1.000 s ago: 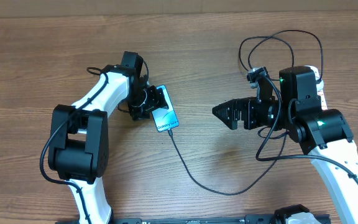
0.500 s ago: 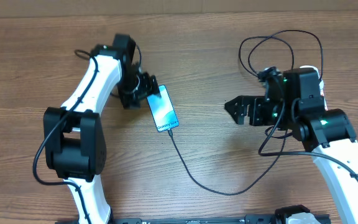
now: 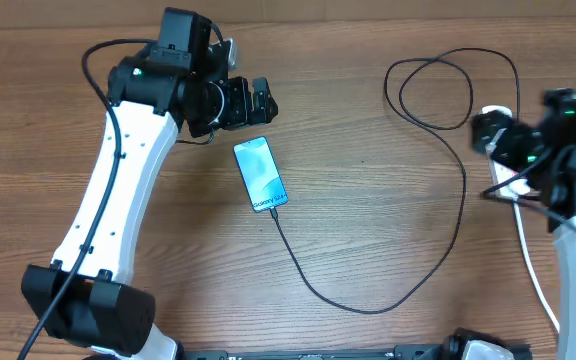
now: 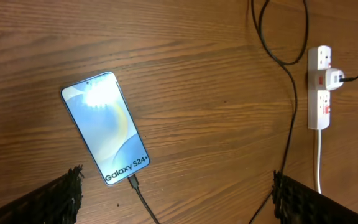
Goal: Plug charger to phone and switch on socket
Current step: 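Move the right gripper over to the orange switch on the white power strip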
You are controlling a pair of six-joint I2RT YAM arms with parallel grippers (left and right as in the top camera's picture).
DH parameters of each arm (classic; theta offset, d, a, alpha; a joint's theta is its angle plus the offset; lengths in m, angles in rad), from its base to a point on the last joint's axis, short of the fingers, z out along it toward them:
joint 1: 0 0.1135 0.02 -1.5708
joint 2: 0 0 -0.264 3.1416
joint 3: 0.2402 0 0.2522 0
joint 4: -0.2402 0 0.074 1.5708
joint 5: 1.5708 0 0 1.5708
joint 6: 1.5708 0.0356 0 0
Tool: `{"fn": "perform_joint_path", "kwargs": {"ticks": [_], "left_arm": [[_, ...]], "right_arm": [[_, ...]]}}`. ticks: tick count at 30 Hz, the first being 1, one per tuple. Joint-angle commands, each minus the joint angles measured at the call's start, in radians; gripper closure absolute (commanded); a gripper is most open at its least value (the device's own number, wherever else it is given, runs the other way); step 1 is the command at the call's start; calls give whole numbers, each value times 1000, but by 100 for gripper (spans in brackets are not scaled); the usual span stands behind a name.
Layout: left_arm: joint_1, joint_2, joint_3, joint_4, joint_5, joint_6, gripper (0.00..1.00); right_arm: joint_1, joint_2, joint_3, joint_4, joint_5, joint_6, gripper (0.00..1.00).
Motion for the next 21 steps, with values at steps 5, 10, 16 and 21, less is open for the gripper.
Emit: {"fn": "perform_joint_path", "kwargs": {"ticks": [5, 10, 16, 21], "left_arm": [[4, 0, 14, -18, 3, -7, 0], [4, 0, 14, -18, 3, -7, 0], [5, 0, 14, -18, 3, -7, 0], [4, 0, 14, -18, 3, -7, 0]], "right_arm": [[-179, 149, 10, 122, 21, 63, 0], [-246, 249, 10, 203, 21, 79, 0], [-281, 338, 10, 282, 21, 79, 7], [-281, 376, 10, 375, 20, 87, 73]]}}
